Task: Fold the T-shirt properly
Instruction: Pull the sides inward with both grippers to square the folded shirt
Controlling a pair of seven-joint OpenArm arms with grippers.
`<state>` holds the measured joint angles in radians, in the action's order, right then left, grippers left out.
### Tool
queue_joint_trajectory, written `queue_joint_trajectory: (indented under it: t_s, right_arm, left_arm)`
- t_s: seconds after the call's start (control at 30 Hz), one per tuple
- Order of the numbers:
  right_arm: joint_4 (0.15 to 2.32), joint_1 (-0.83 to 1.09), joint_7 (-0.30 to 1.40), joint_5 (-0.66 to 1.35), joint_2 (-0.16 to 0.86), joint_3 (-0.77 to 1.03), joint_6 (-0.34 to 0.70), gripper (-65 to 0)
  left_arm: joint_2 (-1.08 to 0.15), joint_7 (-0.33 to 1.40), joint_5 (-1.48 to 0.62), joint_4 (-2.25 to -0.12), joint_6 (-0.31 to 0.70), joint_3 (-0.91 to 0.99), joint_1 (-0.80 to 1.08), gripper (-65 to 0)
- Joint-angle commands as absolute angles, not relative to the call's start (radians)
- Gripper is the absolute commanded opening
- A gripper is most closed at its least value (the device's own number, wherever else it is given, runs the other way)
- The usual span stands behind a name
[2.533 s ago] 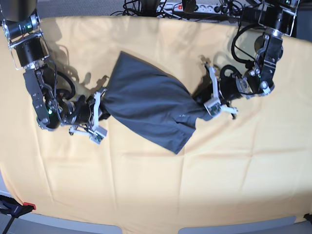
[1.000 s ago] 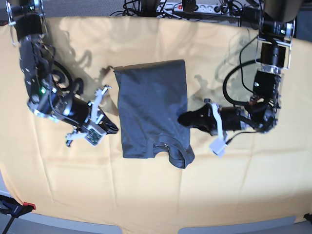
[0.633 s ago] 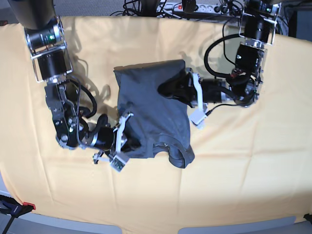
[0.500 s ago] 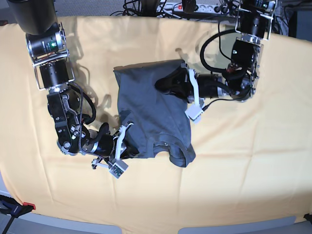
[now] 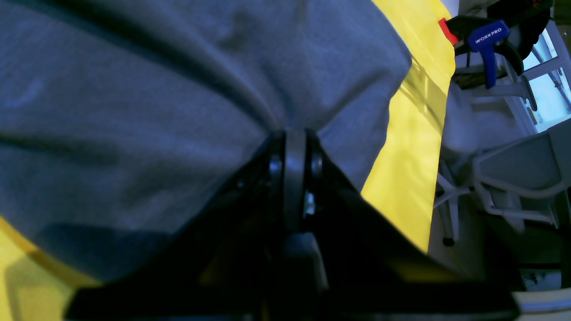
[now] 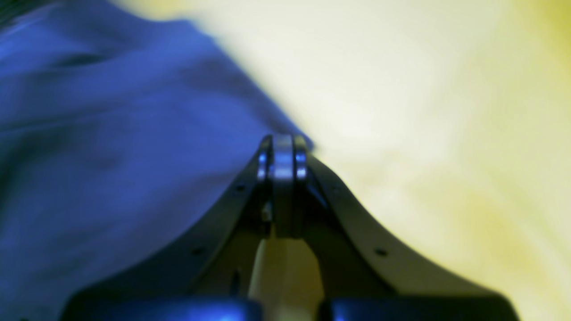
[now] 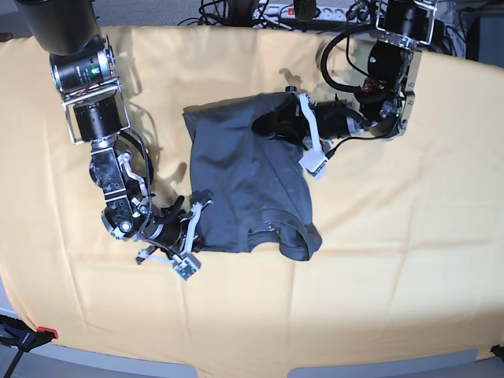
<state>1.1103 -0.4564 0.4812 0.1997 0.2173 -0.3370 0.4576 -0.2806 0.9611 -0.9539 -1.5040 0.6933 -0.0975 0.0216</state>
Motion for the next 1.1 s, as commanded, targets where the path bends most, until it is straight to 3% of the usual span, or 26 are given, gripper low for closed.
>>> queue_joint_trajectory:
  t_s: [0.0, 0.07, 0.13, 0.3, 0.4, 0.47, 0.6, 0.83, 1.0, 1.07]
  right_arm:
    - [1.124, -0.491, 0.457, 0.196, 0.222, -0.329, 0.413, -65.0]
    - [1.125, -0.492, 0.458, 0.182, 0.223, -0.329, 0.324, -65.0]
    - [1.137, -0.497, 0.47, 0.215, 0.231, -0.328, 0.302, -65.0]
    - [1.265, -0.496, 0.585, 0.416, 0.238, -0.279, 0.451, -65.0]
    - [1.308, -0.496, 0.669, 0.617, 0.238, -0.241, 0.653, -65.0]
    - [1.307, -0.494, 0.709, 0.711, 0.236, -0.237, 0.698, -65.0]
    - [1.306, -0.459, 0.702, 0.643, 0.213, -0.244, 0.698, -65.0]
    - [1.301, -0.371, 0.487, 0.376, 0.208, -0.286, 0.685, -65.0]
    - [1.183, -0.358, 0.35, 0.276, 0.206, -0.309, 0.675, -65.0]
    - [1.134, -0.363, 0.332, 0.206, 0.204, -0.309, 0.599, -65.0]
  left_arm:
    - [-0.285, 0.986, -0.933, -1.515, 0.698, -0.097, 0.012, -65.0]
    - [-0.286, 0.987, -0.937, -1.518, 0.698, -0.097, -0.001, -65.0]
    - [-0.286, 0.987, -0.951, -1.52, 0.698, -0.096, -0.02, -65.0]
    - [-0.289, 0.988, -0.954, -1.546, 0.698, -0.058, -0.06, -65.0]
    - [-0.288, 0.987, -0.955, -1.587, 0.698, 0.004, -0.067, -65.0]
    - [-0.288, 0.988, -0.955, -1.615, 0.698, 0.055, -0.066, -65.0]
    - [-0.288, 0.988, -0.979, -1.631, 0.698, 0.149, -0.058, -65.0]
    - [-0.289, 0.995, -0.976, -1.631, 0.698, 0.201, -0.01, -65.0]
    - [-0.288, 0.995, -0.976, -1.631, 0.698, 0.201, 0.032, -65.0]
    - [-0.289, 0.996, -0.975, -1.631, 0.698, 0.201, 0.042, -65.0]
